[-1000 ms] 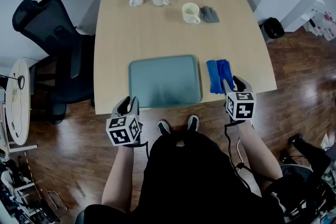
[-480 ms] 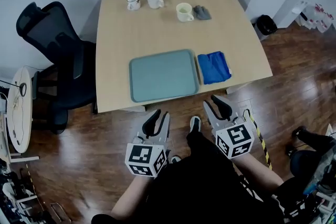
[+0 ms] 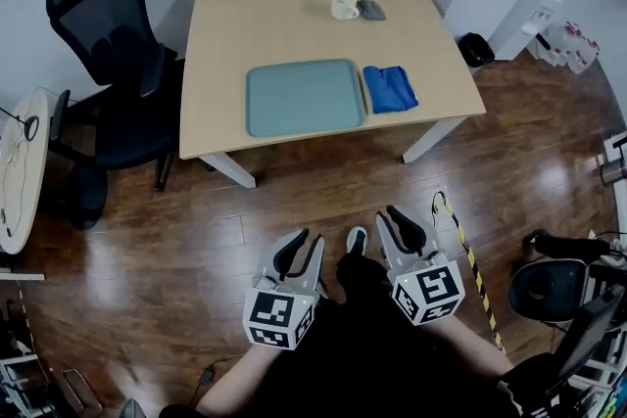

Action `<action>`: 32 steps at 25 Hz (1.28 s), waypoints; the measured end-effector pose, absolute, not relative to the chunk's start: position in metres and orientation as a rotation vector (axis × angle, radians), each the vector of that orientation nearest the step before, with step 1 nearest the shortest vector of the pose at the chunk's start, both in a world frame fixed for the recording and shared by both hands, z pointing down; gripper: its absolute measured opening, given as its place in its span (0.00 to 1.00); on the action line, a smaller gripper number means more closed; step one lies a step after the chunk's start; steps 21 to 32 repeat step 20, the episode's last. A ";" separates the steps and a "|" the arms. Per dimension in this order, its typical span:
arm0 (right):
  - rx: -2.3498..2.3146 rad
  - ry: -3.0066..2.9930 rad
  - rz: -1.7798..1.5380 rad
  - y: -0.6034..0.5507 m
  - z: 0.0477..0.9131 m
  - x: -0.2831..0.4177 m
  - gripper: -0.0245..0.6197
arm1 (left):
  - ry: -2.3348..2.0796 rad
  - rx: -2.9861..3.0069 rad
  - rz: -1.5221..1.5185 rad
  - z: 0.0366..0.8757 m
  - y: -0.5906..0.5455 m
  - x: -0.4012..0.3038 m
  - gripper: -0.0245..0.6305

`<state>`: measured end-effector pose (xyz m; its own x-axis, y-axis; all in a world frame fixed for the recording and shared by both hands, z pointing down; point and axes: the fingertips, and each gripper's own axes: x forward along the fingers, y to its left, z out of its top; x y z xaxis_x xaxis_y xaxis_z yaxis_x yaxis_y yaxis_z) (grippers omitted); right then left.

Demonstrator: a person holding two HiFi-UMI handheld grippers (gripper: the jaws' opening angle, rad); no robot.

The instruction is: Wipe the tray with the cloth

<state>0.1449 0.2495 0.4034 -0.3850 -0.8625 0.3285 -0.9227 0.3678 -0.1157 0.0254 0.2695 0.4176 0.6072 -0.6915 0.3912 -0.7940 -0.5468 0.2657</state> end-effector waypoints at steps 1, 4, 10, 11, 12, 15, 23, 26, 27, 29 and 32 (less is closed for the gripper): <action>1.604 -2.417 0.396 0.256 0.400 0.146 0.16 | -1.184 2.435 0.338 0.414 0.277 0.027 0.18; 1.592 -2.437 0.336 0.267 0.387 0.153 0.16 | -1.211 2.460 0.322 0.399 0.287 0.033 0.18; 1.566 -2.486 0.300 0.278 0.367 0.171 0.14 | -1.236 2.479 0.313 0.383 0.299 0.061 0.17; 1.564 -2.491 0.290 0.280 0.367 0.174 0.14 | -1.235 2.483 0.322 0.384 0.301 0.065 0.17; 1.562 -2.496 0.298 0.281 0.368 0.177 0.14 | -1.236 2.479 0.329 0.385 0.301 0.069 0.17; 1.558 -2.503 0.328 0.287 0.373 0.184 0.14 | -1.251 2.467 0.337 0.385 0.305 0.073 0.17; 1.538 -2.502 0.331 0.290 0.379 0.191 0.14 | -1.255 2.443 0.361 0.391 0.307 0.079 0.17; 1.538 -2.502 0.331 0.290 0.379 0.191 0.14 | -1.255 2.443 0.361 0.391 0.307 0.079 0.17; 1.538 -2.502 0.331 0.290 0.379 0.191 0.14 | -1.255 2.443 0.361 0.391 0.307 0.079 0.17; 1.538 -2.502 0.331 0.290 0.379 0.191 0.14 | -1.255 2.443 0.361 0.391 0.307 0.079 0.17; 1.538 -2.502 0.331 0.290 0.379 0.191 0.14 | -1.255 2.443 0.361 0.391 0.307 0.079 0.17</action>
